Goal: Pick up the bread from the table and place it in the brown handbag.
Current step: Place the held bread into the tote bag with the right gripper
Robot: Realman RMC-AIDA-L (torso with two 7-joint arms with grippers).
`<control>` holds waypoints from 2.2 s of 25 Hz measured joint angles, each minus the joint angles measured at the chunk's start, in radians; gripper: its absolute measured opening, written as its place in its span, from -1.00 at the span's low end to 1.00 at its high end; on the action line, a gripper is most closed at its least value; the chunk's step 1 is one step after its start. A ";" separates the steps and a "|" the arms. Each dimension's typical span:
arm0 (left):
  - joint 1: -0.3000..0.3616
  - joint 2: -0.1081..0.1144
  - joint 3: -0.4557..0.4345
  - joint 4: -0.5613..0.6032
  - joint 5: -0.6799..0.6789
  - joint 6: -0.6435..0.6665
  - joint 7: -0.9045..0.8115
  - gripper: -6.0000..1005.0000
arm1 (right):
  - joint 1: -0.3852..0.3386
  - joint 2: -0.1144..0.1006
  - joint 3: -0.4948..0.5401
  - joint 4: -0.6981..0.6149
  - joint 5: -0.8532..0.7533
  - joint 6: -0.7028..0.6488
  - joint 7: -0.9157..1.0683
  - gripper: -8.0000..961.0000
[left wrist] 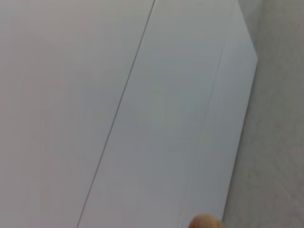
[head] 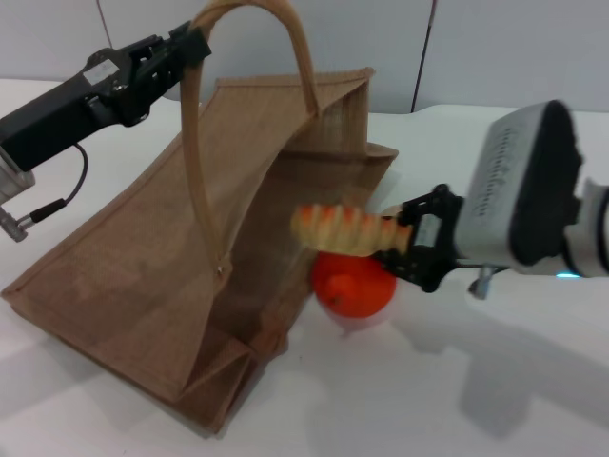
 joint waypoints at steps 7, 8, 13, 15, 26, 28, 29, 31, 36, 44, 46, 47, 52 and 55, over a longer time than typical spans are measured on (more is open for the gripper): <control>-0.001 0.000 0.000 0.000 -0.011 0.015 -0.023 -0.75 | 0.049 0.021 -0.120 0.016 -0.046 0.095 0.007 -0.31; -0.001 0.000 0.000 0.000 -0.011 0.016 -0.025 -0.75 | 0.055 0.024 -0.134 0.022 -0.050 0.111 0.007 -0.31; -0.007 0.001 0.001 0.000 -0.011 0.018 -0.038 -0.75 | 0.098 0.034 -0.203 0.060 -0.063 0.191 0.007 -0.31; -0.011 0.001 0.001 0.000 -0.011 0.022 -0.040 -0.75 | 0.110 0.035 -0.227 0.065 -0.064 0.221 0.007 -0.32; -0.022 0.002 0.001 0.002 -0.009 0.025 -0.055 -0.75 | 0.163 0.039 -0.386 0.109 -0.063 0.450 0.006 -0.35; -0.026 0.002 0.001 0.002 -0.006 0.025 -0.056 -0.75 | 0.170 0.039 -0.416 0.124 -0.060 0.506 0.007 -0.35; -0.029 0.002 0.001 0.003 -0.004 0.026 -0.056 -0.75 | 0.176 0.040 -0.435 0.134 -0.057 0.539 0.007 -0.35; -0.032 0.002 0.001 0.005 -0.002 0.026 -0.060 -0.75 | 0.193 0.041 -0.464 0.164 -0.056 0.589 0.007 -0.35; -0.041 0.002 0.001 0.007 -0.001 0.028 -0.074 -0.75 | 0.236 0.046 -0.516 0.267 -0.052 0.683 0.009 -0.36; -0.040 0.017 0.001 0.013 -0.011 0.031 -0.104 -0.75 | 0.243 0.046 -0.576 0.367 -0.056 0.789 0.002 -0.37; -0.048 0.021 0.001 0.013 -0.011 0.035 -0.120 -0.75 | 0.251 0.047 -0.613 0.388 -0.053 0.827 0.005 -0.38; -0.052 0.021 0.001 0.013 -0.011 0.037 -0.125 -0.75 | 0.254 0.048 -0.629 0.392 -0.052 0.842 0.006 -0.38; -0.070 0.024 0.001 0.013 -0.012 0.039 -0.144 -0.75 | 0.278 0.053 -0.705 0.393 -0.052 0.915 0.008 -0.38; -0.087 0.025 0.001 0.013 -0.011 0.040 -0.161 -0.75 | 0.287 0.057 -0.730 0.394 -0.052 0.947 0.009 -0.38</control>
